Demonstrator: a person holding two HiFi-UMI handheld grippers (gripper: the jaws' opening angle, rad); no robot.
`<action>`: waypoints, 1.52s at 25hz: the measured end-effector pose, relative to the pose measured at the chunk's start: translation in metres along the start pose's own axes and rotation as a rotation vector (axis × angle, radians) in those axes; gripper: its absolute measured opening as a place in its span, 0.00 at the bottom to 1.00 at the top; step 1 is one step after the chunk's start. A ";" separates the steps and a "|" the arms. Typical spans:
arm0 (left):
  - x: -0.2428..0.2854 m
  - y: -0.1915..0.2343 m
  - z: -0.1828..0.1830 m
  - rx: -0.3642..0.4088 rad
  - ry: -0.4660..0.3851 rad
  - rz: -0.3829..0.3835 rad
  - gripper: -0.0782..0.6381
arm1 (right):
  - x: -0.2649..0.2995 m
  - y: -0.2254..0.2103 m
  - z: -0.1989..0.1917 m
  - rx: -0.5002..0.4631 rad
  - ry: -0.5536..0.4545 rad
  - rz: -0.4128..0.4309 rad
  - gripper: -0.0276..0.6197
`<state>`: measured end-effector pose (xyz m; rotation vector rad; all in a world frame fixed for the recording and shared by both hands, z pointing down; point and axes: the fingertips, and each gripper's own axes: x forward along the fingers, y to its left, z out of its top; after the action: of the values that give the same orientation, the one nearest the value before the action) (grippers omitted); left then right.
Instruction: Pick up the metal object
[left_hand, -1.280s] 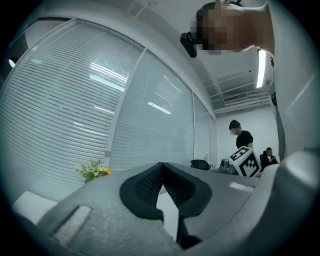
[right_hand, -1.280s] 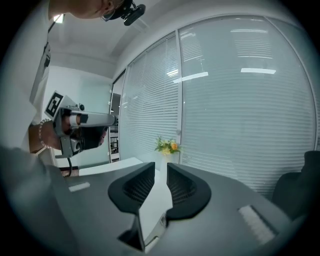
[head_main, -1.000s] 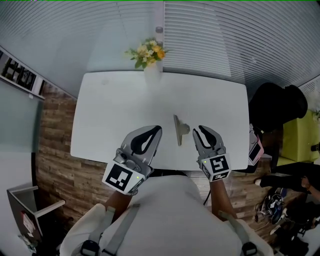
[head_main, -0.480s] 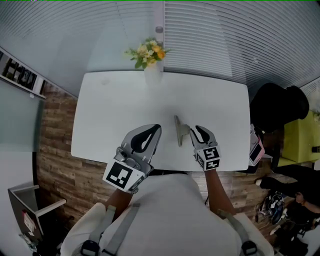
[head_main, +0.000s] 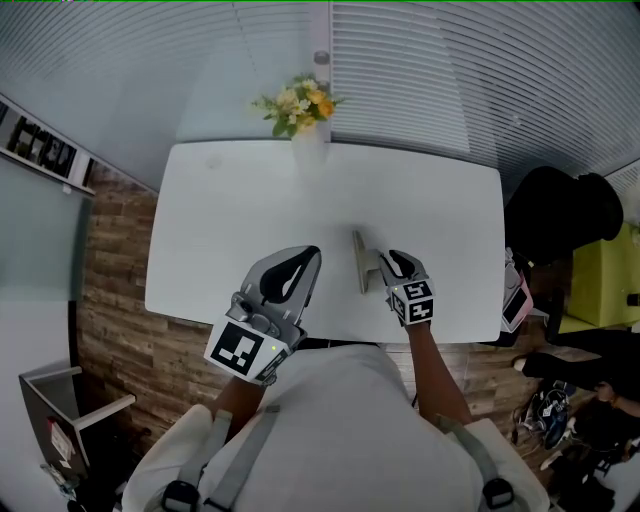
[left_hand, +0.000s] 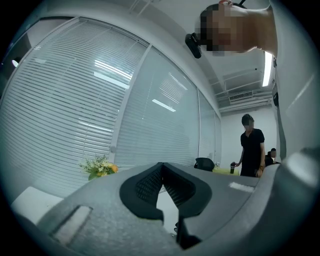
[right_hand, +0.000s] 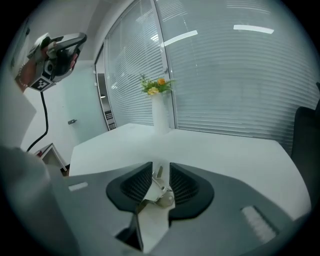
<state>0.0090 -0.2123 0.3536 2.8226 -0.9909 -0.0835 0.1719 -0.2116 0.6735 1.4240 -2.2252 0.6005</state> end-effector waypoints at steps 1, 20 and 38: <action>0.000 0.000 0.000 -0.001 0.001 0.000 0.11 | 0.004 -0.002 -0.004 0.010 0.011 0.003 0.21; 0.000 0.006 -0.010 -0.017 0.030 0.007 0.11 | 0.052 -0.005 -0.047 0.173 0.107 0.085 0.21; 0.001 0.017 -0.003 -0.014 0.015 0.008 0.11 | 0.059 0.003 -0.028 0.371 0.017 0.155 0.09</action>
<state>-0.0007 -0.2254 0.3597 2.8019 -0.9944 -0.0675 0.1498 -0.2375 0.7295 1.4117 -2.3092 1.1220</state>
